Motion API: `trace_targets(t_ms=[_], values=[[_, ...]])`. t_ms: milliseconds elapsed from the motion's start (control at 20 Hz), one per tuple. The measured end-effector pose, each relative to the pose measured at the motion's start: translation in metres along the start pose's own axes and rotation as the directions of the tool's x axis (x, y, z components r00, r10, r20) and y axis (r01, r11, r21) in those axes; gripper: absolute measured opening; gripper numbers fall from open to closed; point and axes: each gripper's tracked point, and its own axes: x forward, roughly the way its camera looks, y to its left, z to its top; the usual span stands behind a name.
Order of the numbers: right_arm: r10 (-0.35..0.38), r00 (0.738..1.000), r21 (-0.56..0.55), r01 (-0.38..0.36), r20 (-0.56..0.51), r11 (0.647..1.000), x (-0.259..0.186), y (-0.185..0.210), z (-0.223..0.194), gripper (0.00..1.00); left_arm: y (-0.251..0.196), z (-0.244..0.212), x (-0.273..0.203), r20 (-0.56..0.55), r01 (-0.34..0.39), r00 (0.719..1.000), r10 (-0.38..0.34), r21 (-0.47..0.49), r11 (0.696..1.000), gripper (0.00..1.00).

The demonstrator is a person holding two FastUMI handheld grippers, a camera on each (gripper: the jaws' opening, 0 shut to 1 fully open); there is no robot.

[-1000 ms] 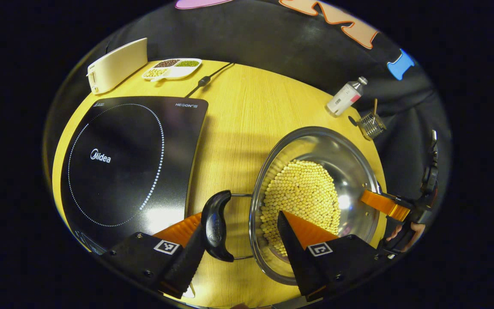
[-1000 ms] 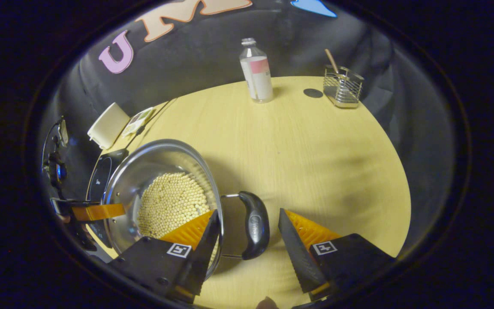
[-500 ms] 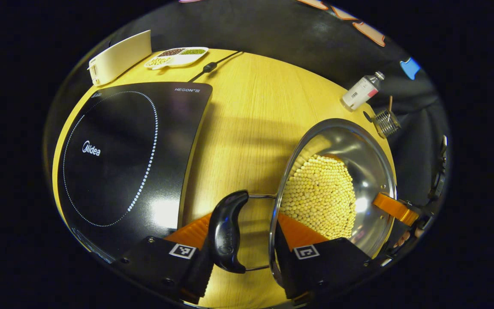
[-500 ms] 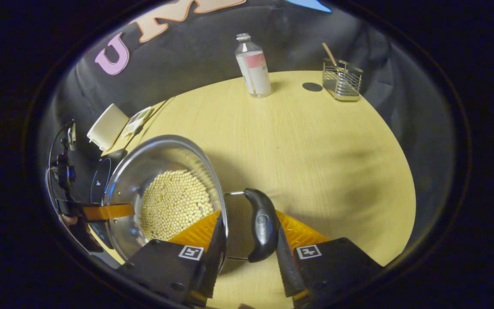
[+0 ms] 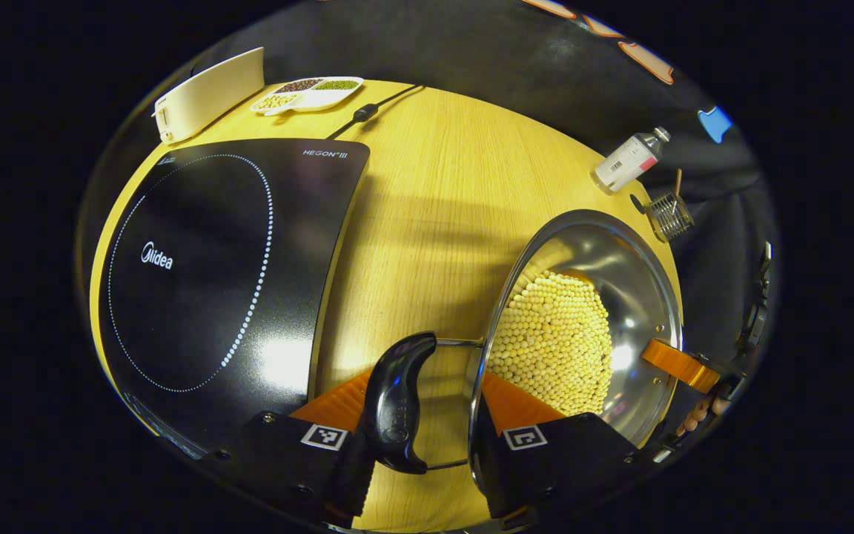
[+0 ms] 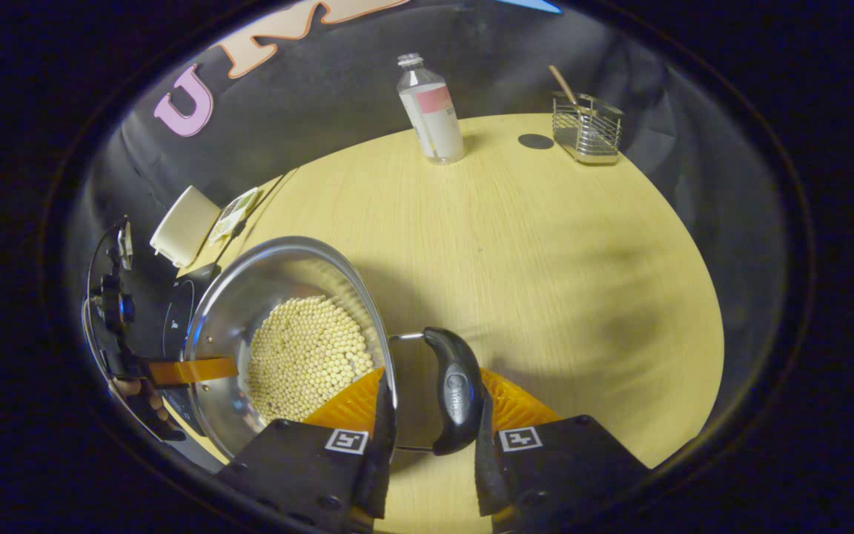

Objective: First push the handle of the pot to place it horizontally, then grasp the pot with both hands and set it on the induction cooktop.

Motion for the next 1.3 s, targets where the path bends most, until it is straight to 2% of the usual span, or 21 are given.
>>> trace_targets(t_ms=[50, 100, 150, 400, 450, 750, 800, 850, 1000, 1150, 1200, 1250, 1300], values=[[0.0, 1.0, 0.003, 0.0, -0.007, 1.0, 0.0, -0.001, -0.001, 0.43, -0.001, 0.0, 0.001, 0.001, -0.003, 1.0, 0.003, 0.012, 1.0, 0.61], [-0.001, 1.0, 0.009, 0.001, -0.005, 1.0, -0.002, -0.002, -0.002, 0.49, -0.001, 0.0, -0.001, 0.003, -0.004, 1.0, 0.003, 0.016, 1.0, 0.61], [0.0, 1.0, 0.012, 0.0, -0.006, 1.0, -0.004, -0.003, -0.002, 0.43, -0.003, 0.0, -0.002, 0.007, -0.004, 1.0, 0.004, 0.016, 1.0, 0.61], [0.022, 1.0, 0.022, -0.022, 0.006, 1.0, -0.021, 0.006, -0.001, 0.42, -0.002, 0.005, -0.028, 0.027, -0.022, 0.999, 0.021, 0.034, 0.999, 0.61], [0.029, 1.0, 0.026, -0.029, 0.009, 0.999, -0.024, 0.01, 0.001, 0.42, 0.0, 0.008, -0.034, 0.033, -0.028, 0.999, 0.026, 0.039, 0.999, 0.63], [0.062, 0.997, 0.017, -0.063, 0.041, 0.998, -0.045, 0.047, 0.007, 0.42, 0.021, 0.02, -0.069, 0.084, -0.043, 0.996, 0.039, 0.037, 0.998, 0.61], [0.064, 0.997, 0.012, -0.065, 0.048, 0.998, -0.049, 0.054, 0.006, 0.49, 0.025, 0.021, -0.074, 0.092, -0.04, 0.995, 0.036, 0.037, 0.998, 0.61], [0.065, 0.996, 0.007, -0.066, 0.054, 0.998, -0.052, 0.061, 0.008, 0.49, 0.03, 0.023, -0.079, 0.1, -0.037, 0.994, 0.033, 0.037, 0.999, 0.63], [0.066, 0.996, 0.001, -0.066, 0.065, 0.998, -0.06, 0.082, 0.008, 0.49, 0.045, 0.026, -0.09, 0.113, -0.028, 0.993, 0.024, 0.039, 0.999, 0.61], [0.054, 0.996, 0.0, -0.054, 0.074, 0.999, -0.065, 0.106, 0.004, 0.48, 0.066, 0.032, -0.099, 0.124, -0.012, 0.992, 0.006, 0.051, 0.999, 0.61], [0.047, 0.996, 0.002, -0.047, 0.075, 0.999, -0.066, 0.115, 0.003, 0.41, 0.074, 0.033, -0.101, 0.123, -0.006, 0.992, 0.0, 0.051, 0.999, 0.61], [0.04, 0.996, 0.002, -0.041, 0.076, 0.999, -0.066, 0.124, 0.0, 0.48, 0.082, 0.035, -0.102, 0.117, -0.001, 0.993, -0.005, 0.051, 0.999, 0.61], [0.036, 0.997, 0.003, -0.036, 0.074, 0.999, -0.065, 0.134, -0.002, 0.48, 0.09, 0.037, -0.104, 0.118, 0.005, 0.993, -0.011, 0.054, 0.999, 0.61]])
